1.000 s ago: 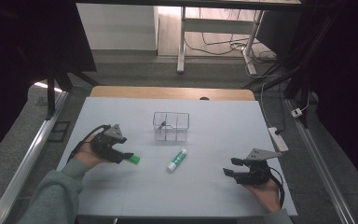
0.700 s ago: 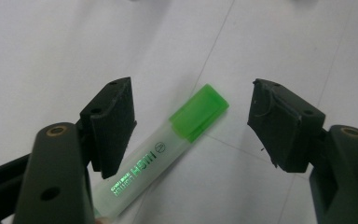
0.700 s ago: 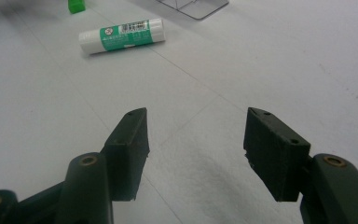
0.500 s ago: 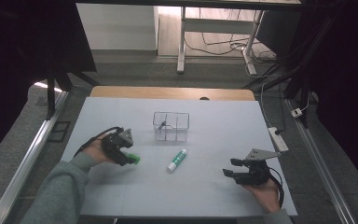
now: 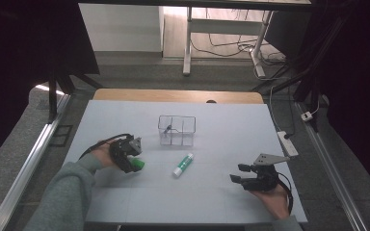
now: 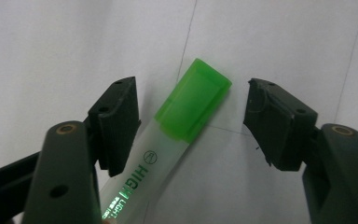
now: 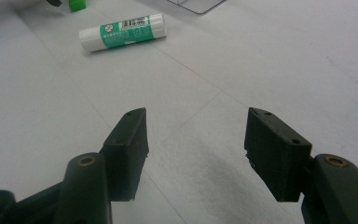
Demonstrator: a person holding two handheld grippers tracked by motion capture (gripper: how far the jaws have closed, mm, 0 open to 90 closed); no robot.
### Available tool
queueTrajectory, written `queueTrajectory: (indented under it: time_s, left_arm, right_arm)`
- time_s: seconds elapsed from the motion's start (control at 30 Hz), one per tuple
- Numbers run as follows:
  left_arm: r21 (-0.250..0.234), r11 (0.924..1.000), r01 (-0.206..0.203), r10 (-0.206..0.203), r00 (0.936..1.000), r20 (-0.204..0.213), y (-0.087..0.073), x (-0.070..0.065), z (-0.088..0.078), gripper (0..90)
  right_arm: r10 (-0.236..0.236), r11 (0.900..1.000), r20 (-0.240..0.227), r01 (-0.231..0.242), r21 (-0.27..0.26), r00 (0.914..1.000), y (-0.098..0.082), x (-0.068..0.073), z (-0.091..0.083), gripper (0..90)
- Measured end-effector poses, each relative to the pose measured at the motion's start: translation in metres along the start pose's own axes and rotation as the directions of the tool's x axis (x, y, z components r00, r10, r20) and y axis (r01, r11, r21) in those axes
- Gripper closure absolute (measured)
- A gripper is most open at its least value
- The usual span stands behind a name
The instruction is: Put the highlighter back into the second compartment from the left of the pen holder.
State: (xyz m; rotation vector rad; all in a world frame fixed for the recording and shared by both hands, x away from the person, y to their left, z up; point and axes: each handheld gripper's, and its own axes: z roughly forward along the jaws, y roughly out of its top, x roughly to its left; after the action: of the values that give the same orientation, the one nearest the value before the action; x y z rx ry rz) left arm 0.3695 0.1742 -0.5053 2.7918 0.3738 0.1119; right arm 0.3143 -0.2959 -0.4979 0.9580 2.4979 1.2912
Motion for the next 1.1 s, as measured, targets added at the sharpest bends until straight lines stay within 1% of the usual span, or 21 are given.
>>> queueTrajectory:
  time_s: [0.07, 0.13, 0.23, 0.3, 0.4, 0.5, 0.6, 0.7, 0.73, 0.8, 0.87, 1.0, 1.1]
  left_arm:
    - [0.015, 0.9998, -0.010, 0.010, 0.9999, -0.005, 0.0006, 0.0000, 0.0020, 38.5]
    - [0.023, 0.9997, -0.012, 0.013, 0.9999, -0.008, 0.0011, 0.0003, 0.0033, 41.3]
    - [0.034, 0.9991, -0.028, 0.028, 0.9996, -0.010, 0.0019, 0.0005, 0.0051, 44.9]
    - [0.034, 0.9986, -0.040, 0.041, 0.9992, -0.006, 0.0025, 0.0008, 0.0054, 46.6]
    - [0.037, 0.9979, -0.052, 0.052, 0.9986, 0.003, 0.0032, 0.0013, 0.0056, 48.2]
    - [0.042, 0.9964, -0.074, 0.073, 0.9972, 0.015, 0.0041, 0.0014, 0.0056, 51.3]
    - [0.047, 0.9946, -0.092, 0.091, 0.9954, 0.031, 0.0048, 0.0006, 0.0052, 57.5]
    - [0.044, 0.9939, -0.101, 0.099, 0.9939, 0.050, 0.0045, 0.0001, 0.0051, 64.9]
    - [0.045, 0.9938, -0.102, 0.100, 0.9939, 0.047, 0.0045, -0.0006, 0.0051, 66.1]
    - [0.046, 0.9926, -0.113, 0.111, 0.9930, 0.039, 0.0048, -0.0016, 0.0049, 66.4]
    - [0.048, 0.9924, -0.113, 0.112, 0.9932, 0.034, 0.0051, -0.0025, 0.0048, 66.6]
    - [0.056, 0.9930, -0.104, 0.103, 0.9942, 0.031, 0.0060, -0.0030, 0.0043, 66.7]
    - [0.067, 0.9927, -0.101, 0.100, 0.9949, 0.016, 0.0069, -0.0052, 0.0034, 66.7]
  right_arm:
    - [0.001, 1.000, -0.001, -0.001, 0.000, 1.0000, 0.0000, 0.0001, 0.0004, 39.7]
    - [-0.002, 1.000, 0.000, 0.002, 0.004, 1.0000, 0.0002, 0.0004, 0.0000, 39.7]
    - [-0.003, 1.000, 0.001, 0.003, 0.005, 1.0000, 0.0003, 0.0005, -0.0004, 39.6]
    - [0.001, 1.000, -0.001, -0.001, 0.000, 1.0000, 0.0000, 0.0003, 0.0001, 39.7]
    - [0.000, 1.000, -0.001, 0.000, 0.001, 1.0000, 0.0000, 0.0004, 0.0004, 39.7]
    - [-0.003, 1.000, 0.000, 0.003, 0.007, 1.0000, 0.0003, 0.0006, 0.0002, 39.7]
    - [-0.002, 1.000, -0.001, 0.002, 0.004, 1.0000, 0.0001, 0.0006, 0.0008, 39.7]
    - [-0.002, 1.000, -0.005, 0.002, 0.004, 1.0000, -0.0001, 0.0005, 0.0013, 39.6]
    - [-0.002, 1.000, -0.006, 0.003, 0.004, 1.0000, 0.0000, 0.0006, 0.0013, 39.6]
    - [-0.005, 1.000, -0.004, 0.005, 0.007, 1.0000, 0.0002, 0.0009, 0.0011, 39.7]
    - [-0.005, 1.000, -0.005, 0.005, 0.006, 1.0000, 0.0002, 0.0011, 0.0011, 39.6]
    - [-0.004, 1.000, 0.000, 0.004, 0.007, 1.0000, 0.0003, 0.0008, 0.0005, 39.6]
    - [-0.003, 1.000, 0.000, 0.003, 0.005, 1.0000, 0.0003, 0.0008, -0.0001, 39.7]
